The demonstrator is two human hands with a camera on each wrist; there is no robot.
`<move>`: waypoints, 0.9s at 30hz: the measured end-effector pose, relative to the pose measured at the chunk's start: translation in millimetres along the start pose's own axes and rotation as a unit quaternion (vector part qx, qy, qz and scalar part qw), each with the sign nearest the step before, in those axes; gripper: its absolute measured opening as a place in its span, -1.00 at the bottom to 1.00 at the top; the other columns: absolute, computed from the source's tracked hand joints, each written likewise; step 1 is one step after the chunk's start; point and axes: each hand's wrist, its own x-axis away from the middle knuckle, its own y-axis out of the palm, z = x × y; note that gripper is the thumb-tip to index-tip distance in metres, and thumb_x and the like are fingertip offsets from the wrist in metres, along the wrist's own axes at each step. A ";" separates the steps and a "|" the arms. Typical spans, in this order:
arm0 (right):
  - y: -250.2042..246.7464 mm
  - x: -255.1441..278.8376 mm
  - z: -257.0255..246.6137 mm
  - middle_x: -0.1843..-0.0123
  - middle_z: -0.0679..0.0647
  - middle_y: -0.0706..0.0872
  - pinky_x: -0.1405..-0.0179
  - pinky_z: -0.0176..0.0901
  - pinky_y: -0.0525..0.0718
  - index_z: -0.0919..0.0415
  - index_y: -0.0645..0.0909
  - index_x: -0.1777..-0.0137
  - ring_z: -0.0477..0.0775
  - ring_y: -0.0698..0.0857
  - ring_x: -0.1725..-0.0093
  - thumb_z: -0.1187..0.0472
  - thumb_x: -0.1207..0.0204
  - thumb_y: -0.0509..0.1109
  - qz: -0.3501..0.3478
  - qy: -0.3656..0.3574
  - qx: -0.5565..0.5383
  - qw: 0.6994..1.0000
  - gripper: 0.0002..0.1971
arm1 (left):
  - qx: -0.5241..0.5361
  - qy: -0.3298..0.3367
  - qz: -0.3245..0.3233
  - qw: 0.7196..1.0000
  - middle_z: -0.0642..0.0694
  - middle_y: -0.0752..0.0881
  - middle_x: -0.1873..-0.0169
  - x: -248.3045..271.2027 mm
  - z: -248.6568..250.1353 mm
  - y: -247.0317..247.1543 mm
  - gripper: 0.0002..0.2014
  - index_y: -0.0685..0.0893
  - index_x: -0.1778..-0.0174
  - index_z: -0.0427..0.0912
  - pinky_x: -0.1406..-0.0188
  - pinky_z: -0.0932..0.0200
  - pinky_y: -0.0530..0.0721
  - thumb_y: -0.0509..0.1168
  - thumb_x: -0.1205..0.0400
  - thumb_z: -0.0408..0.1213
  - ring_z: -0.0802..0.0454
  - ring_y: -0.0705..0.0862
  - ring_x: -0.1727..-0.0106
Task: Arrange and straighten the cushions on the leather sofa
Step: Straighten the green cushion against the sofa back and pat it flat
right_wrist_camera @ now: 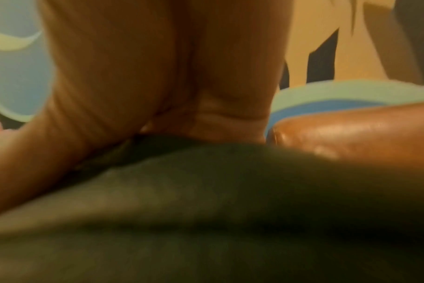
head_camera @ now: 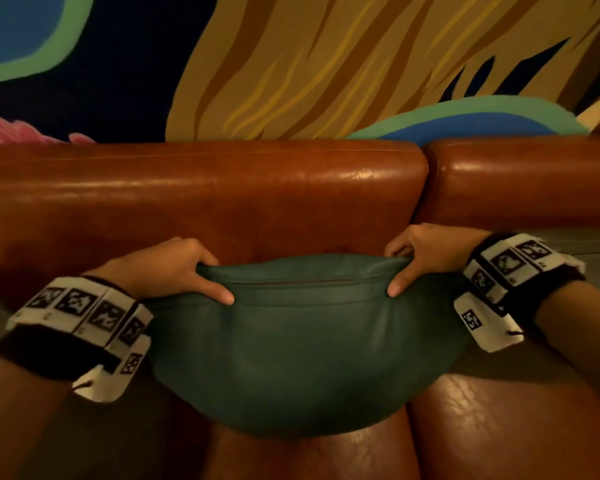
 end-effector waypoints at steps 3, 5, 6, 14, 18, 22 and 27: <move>4.7 -22.3 -2.7 -0.17 -0.06 0.80 -0.22 0.02 0.67 0.01 0.71 -0.25 -0.03 0.74 -0.19 -0.25 -0.29 0.56 0.125 0.027 0.076 0.989 -0.43 | -0.034 -0.063 0.051 0.996 0.05 0.82 0.00 -15.9 -7.5 -1.5 -0.33 0.77 -0.09 0.09 -0.08 -0.01 0.72 0.37 -0.22 0.48 0.11 0.75 -0.03; 19.9 -35.8 0.5 -0.41 0.03 0.64 -0.35 0.12 0.55 -0.05 0.51 -0.47 0.16 0.60 -0.40 -0.29 -0.43 0.45 0.230 0.067 0.141 0.961 -0.35 | -0.128 -0.153 0.119 0.973 -0.06 0.66 -0.32 -27.3 -11.3 11.7 -0.24 0.54 -0.40 0.12 -0.31 -0.17 0.52 0.24 -0.36 0.48 -0.14 0.59 -0.34; 29.9 -37.7 1.6 -0.48 0.03 0.57 -0.41 0.15 0.47 -0.06 0.43 -0.53 0.19 0.52 -0.47 -0.25 -0.47 0.43 0.269 0.075 0.149 0.948 -0.34 | -0.172 -0.185 0.146 0.956 -0.08 0.56 -0.44 -30.1 -11.4 20.9 -0.24 0.41 -0.51 0.10 -0.37 -0.26 0.40 0.20 -0.45 0.43 -0.19 0.49 -0.44; 161.4 -7.8 -25.4 -0.66 0.09 0.41 -0.60 0.35 0.23 -0.02 0.32 -0.61 0.21 0.29 -0.66 -0.17 -0.70 0.07 0.394 -0.164 0.202 0.881 -0.47 | -0.258 0.096 0.334 0.901 -0.16 0.35 -0.61 6.4 39.0 147.1 -0.40 0.27 -0.63 -0.08 -0.47 -0.52 0.15 -0.03 -0.69 0.11 -0.23 0.28 -0.63; 171.9 -26.6 -12.5 -0.72 -0.10 0.18 -0.54 0.43 0.11 -0.23 0.08 -0.69 0.16 0.20 -0.69 -0.35 -0.67 -0.22 0.298 -0.115 0.255 0.913 -0.39 | -0.321 0.091 0.230 0.914 0.06 0.14 -0.67 -8.0 18.7 172.0 -0.32 0.07 -0.67 0.19 -0.38 -0.69 0.11 -0.16 -0.64 0.37 -0.21 0.04 -0.69; 134.7 -35.0 21.0 -0.70 -0.19 -0.29 -0.63 0.01 -0.29 -0.39 -0.37 -0.60 0.01 -0.13 -0.75 -0.49 -0.38 -0.66 0.296 0.007 0.172 0.940 -0.26 | -0.268 -0.026 0.279 0.922 0.01 0.11 -0.68 -15.7 -6.7 140.6 -0.31 0.01 -0.67 0.25 -0.52 -0.47 -0.09 -0.22 -0.61 0.40 -0.22 0.06 -0.69; 142.5 -20.9 -2.2 -0.69 -0.17 -0.30 -0.65 0.23 -0.28 -0.25 -0.32 -0.66 -0.05 -0.26 -0.71 -0.44 -0.32 -0.77 0.301 0.009 0.144 0.943 -0.14 | -0.179 -0.130 0.329 0.918 -0.22 0.19 -0.66 -1.3 -0.6 131.4 -0.33 0.15 -0.68 -0.08 -0.50 -0.53 -0.06 -0.29 -0.71 0.20 -0.24 0.09 -0.68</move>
